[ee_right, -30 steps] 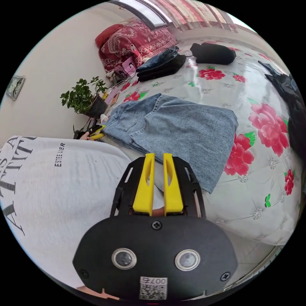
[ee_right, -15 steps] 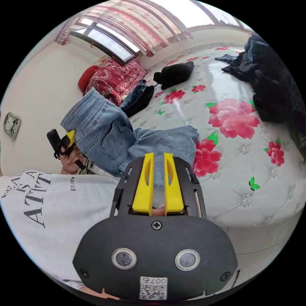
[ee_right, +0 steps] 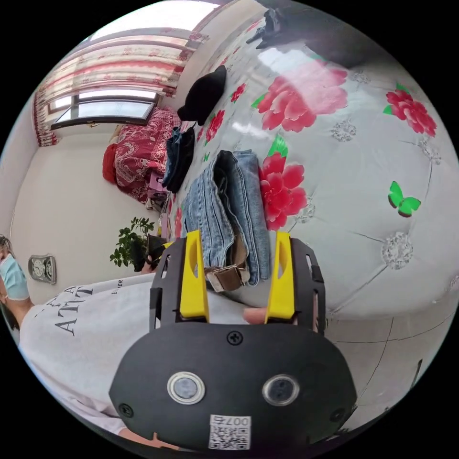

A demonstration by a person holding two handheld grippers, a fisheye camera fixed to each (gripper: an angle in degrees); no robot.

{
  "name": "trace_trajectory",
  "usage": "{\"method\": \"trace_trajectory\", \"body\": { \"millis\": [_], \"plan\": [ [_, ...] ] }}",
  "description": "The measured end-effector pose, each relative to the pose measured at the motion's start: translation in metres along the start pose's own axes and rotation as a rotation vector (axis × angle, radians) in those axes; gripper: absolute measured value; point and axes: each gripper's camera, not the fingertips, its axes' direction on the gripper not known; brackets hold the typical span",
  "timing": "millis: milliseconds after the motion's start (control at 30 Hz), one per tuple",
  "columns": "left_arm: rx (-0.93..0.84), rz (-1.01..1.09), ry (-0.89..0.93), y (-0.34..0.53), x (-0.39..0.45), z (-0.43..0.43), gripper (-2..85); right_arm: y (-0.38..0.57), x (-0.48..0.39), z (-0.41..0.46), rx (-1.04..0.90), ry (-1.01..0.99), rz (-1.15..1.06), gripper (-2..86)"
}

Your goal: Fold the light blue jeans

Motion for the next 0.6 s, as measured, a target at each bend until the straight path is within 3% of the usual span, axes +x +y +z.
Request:
{"method": "trace_trajectory", "body": {
  "millis": [100,267,433,600],
  "plan": [
    [-0.081,-0.046,0.049,-0.012,-0.022,0.049,14.2,-0.039,0.003,0.024,-0.082,0.014,-0.007,11.0],
    [-0.146,-0.037,0.092,-0.055,-0.035,0.098,6.3,-0.099,-0.009,0.042,-0.263,0.095,-0.051,6.2],
    [-0.042,0.100,0.183,-0.143,-0.025,0.081,5.0,-0.166,-0.051,0.016,-0.186,-0.025,-0.136,3.9],
    [0.082,0.253,0.129,-0.254,-0.014,0.036,4.9,-0.287,-0.133,0.007,-0.080,-0.120,-0.279,3.1]
  ]
}}
